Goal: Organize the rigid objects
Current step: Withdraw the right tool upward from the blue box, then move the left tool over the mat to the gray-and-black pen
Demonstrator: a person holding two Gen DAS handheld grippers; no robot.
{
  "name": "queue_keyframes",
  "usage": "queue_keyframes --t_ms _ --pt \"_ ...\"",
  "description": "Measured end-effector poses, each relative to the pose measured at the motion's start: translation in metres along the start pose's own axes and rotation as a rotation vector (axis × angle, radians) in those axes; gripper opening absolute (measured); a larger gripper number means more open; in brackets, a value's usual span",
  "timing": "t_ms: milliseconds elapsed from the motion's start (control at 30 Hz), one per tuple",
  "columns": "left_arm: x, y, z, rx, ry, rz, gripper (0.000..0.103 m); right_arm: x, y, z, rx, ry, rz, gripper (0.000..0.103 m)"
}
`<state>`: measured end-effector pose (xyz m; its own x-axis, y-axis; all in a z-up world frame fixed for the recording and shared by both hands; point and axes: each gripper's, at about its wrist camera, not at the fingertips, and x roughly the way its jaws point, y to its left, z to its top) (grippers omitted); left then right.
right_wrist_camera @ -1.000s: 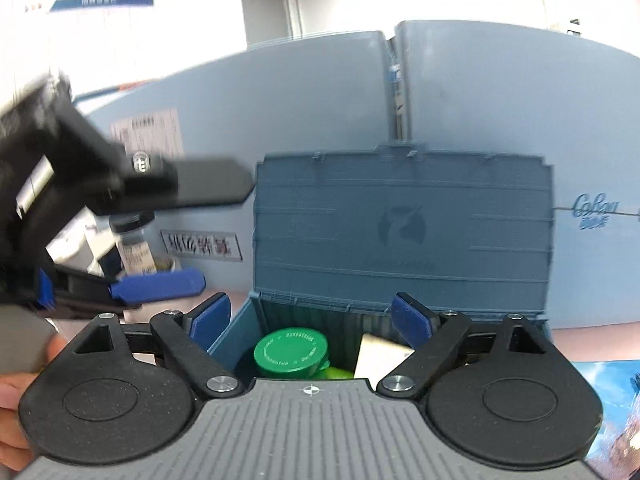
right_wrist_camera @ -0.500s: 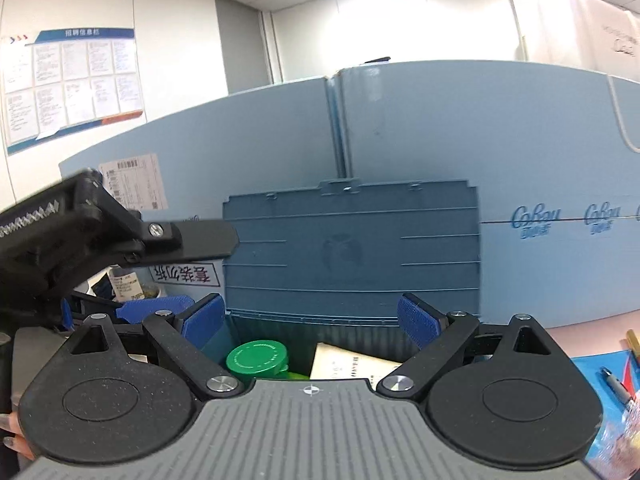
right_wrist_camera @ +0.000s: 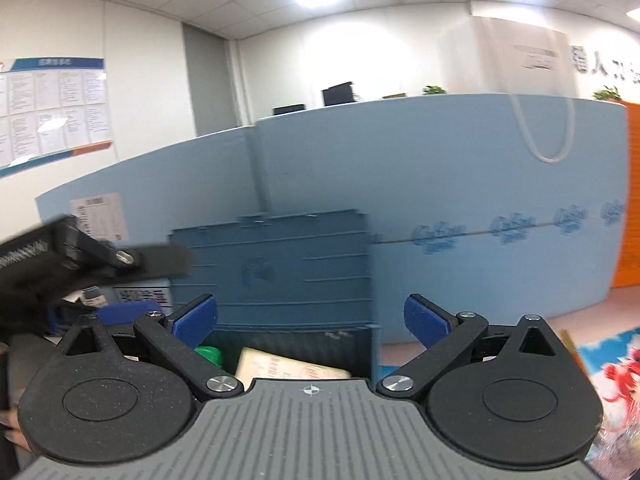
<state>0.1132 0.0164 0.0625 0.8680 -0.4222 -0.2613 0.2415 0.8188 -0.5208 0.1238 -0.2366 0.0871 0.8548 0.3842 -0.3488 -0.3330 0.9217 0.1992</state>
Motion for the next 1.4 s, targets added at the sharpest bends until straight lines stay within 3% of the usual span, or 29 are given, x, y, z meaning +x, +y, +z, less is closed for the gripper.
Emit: queue_keyframes --t_ms 100,200,400,600,767,867,1033,1167,1233,1300,1400 --pt "0.002 -0.018 -0.007 0.057 -0.008 0.006 0.102 -0.013 -0.022 -0.002 0.046 -0.014 -0.031 0.1" --pt "0.006 -0.044 -0.019 0.124 0.0 -0.037 0.102 -0.023 -0.041 -0.005 0.084 -0.016 -0.054 0.1" --pt "0.012 -0.087 -0.047 0.274 -0.029 -0.017 0.102 -0.043 -0.074 -0.013 0.129 -0.043 -0.13 0.1" --pt "0.026 -0.114 -0.06 0.296 0.013 -0.038 0.102 -0.062 -0.113 -0.021 0.186 -0.087 -0.207 0.101" --pt "0.049 -0.134 -0.07 0.284 0.078 -0.053 0.102 -0.068 -0.142 -0.035 0.179 -0.139 -0.417 0.101" --pt "0.065 -0.148 -0.08 0.282 0.104 -0.076 0.101 -0.072 -0.17 -0.048 0.266 -0.169 -0.502 0.101" --pt "0.103 -0.166 -0.098 0.235 0.172 -0.072 0.097 -0.088 -0.207 -0.063 0.448 -0.224 -0.519 0.101" --pt "0.141 -0.173 -0.115 0.167 0.269 -0.039 0.081 -0.097 -0.219 -0.07 0.517 -0.257 -0.528 0.101" --pt "0.163 -0.175 -0.124 0.157 0.3 -0.02 0.064 -0.098 -0.221 -0.072 0.537 -0.259 -0.522 0.101" --pt "0.185 -0.171 -0.131 0.15 0.306 0.031 0.029 -0.096 -0.223 -0.074 0.549 -0.246 -0.505 0.101" --pt "0.215 -0.159 -0.137 0.096 0.336 0.108 0.024 -0.092 -0.224 -0.076 0.566 -0.217 -0.476 0.101"
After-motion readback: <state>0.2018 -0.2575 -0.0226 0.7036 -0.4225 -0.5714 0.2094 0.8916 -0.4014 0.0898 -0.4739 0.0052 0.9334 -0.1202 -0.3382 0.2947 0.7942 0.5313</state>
